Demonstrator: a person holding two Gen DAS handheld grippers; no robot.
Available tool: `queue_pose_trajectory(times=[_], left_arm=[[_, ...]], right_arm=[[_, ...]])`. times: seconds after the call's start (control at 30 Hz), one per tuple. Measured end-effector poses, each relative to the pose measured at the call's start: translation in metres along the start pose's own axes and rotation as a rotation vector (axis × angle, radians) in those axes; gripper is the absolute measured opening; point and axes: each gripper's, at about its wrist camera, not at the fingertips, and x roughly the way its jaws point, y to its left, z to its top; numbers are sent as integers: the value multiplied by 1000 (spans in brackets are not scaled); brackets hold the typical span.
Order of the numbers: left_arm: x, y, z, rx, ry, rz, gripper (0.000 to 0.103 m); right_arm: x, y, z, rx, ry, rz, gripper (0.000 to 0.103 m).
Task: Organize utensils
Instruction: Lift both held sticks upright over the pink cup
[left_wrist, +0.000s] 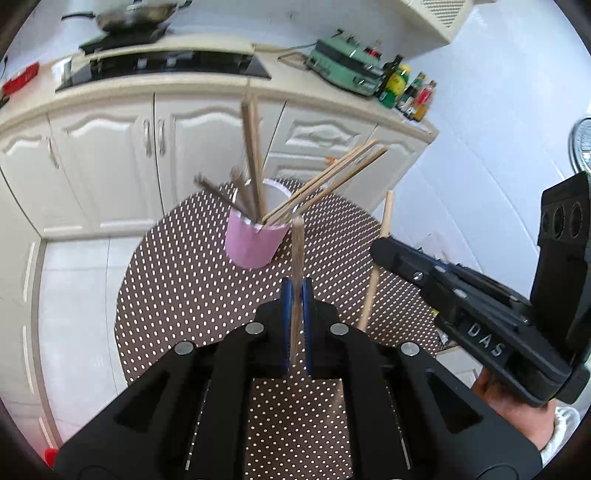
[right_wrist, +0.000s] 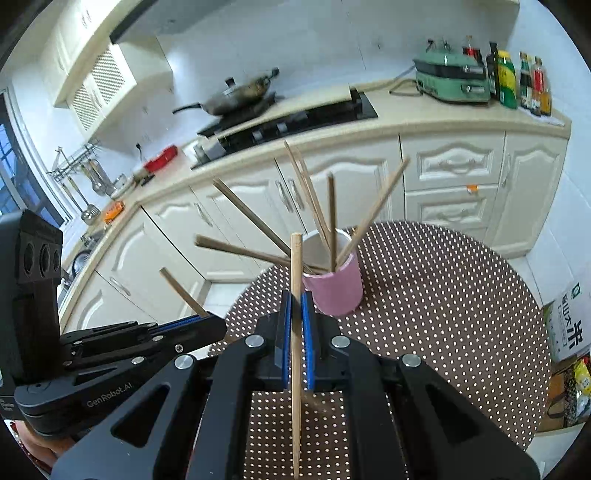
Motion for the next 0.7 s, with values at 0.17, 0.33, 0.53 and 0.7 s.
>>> queue_pose_trajectory(times=[0.17,0.33,0.53,0.7], left_arm=[[-33,-17,14,30,-66,-4,6],[-54,-23,31,40,-135,10,6],[-66,-24,53,24,-200,36,6],[-64,-21,71,5,-232,56,6]], right_arm=[[-16,10,9,-39,-57,-13,5],[-31,13,27,-81,-124,-32,5],[-39,7,51,-104,-206,-44,5],[-36,-1,74,-105,-262,-23,5]])
